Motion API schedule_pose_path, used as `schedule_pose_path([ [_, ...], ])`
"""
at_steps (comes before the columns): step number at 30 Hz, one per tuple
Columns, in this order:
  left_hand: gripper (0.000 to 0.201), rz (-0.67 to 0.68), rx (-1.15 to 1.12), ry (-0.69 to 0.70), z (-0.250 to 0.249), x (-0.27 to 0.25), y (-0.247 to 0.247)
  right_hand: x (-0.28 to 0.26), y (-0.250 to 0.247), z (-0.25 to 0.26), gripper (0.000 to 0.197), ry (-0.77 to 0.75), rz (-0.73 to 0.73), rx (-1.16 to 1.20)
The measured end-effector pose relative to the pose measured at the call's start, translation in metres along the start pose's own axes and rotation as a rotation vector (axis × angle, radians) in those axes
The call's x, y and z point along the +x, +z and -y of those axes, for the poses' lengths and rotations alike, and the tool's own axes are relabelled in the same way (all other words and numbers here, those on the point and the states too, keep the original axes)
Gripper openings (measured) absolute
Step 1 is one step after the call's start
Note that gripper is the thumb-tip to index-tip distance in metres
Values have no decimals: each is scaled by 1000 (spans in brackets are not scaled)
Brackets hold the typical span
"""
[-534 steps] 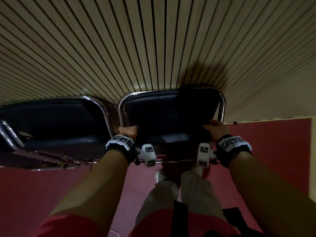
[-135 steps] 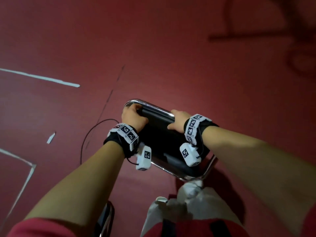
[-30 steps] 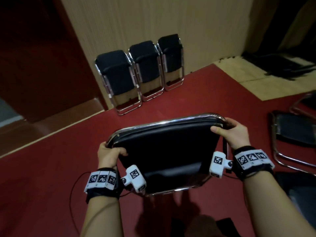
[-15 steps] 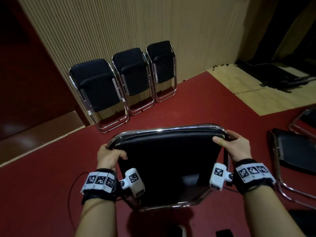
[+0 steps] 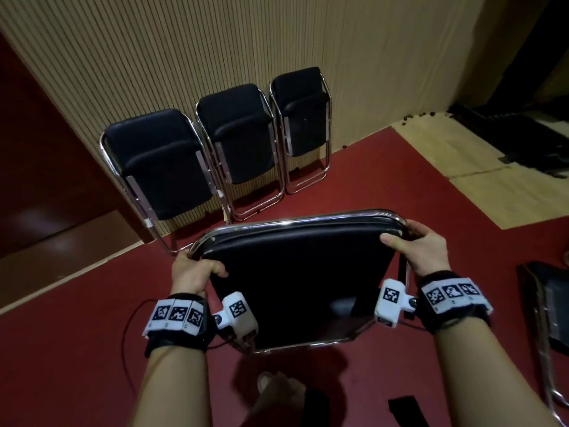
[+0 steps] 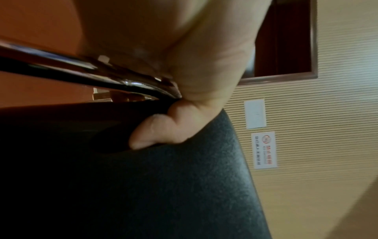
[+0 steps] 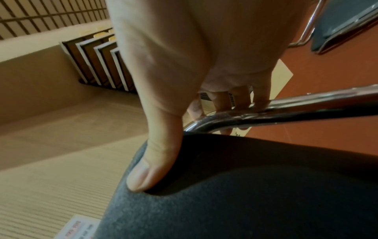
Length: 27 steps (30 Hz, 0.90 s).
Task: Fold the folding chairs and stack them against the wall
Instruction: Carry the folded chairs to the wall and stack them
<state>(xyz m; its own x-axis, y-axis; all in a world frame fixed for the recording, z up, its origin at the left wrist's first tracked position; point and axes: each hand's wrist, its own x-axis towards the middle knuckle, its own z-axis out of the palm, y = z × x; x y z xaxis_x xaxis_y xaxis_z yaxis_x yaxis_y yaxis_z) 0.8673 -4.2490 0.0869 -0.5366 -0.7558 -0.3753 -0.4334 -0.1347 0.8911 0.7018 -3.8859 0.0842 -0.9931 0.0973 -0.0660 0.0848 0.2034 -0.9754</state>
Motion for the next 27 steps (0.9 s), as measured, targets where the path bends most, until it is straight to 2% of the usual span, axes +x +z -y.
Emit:
schedule_pose_path([
  [2,61,-10,14,-23,-19,40,8,35,30,5,49,12,8,-17],
  [8,59,-28,18,-24,-75,136,9,114,121,33,56,26,60,-40],
  [12,56,-72,-40,-46,-100,188,-2,158,190,60,47,10,119,-17],
  [15,63,-149,-72,-69,-108,238,-10,201,253,72,44,-1,202,-25],
  [19,62,-233,-111,-136,-122,297,-23,256,344,86,35,-13,321,-43],
  [23,66,-370,-143,-183,-132,351,-34,305,434,106,38,-47,494,-74],
  [27,70,-461,-151,-237,-141,394,-53,341,518,128,42,-69,599,-98],
])
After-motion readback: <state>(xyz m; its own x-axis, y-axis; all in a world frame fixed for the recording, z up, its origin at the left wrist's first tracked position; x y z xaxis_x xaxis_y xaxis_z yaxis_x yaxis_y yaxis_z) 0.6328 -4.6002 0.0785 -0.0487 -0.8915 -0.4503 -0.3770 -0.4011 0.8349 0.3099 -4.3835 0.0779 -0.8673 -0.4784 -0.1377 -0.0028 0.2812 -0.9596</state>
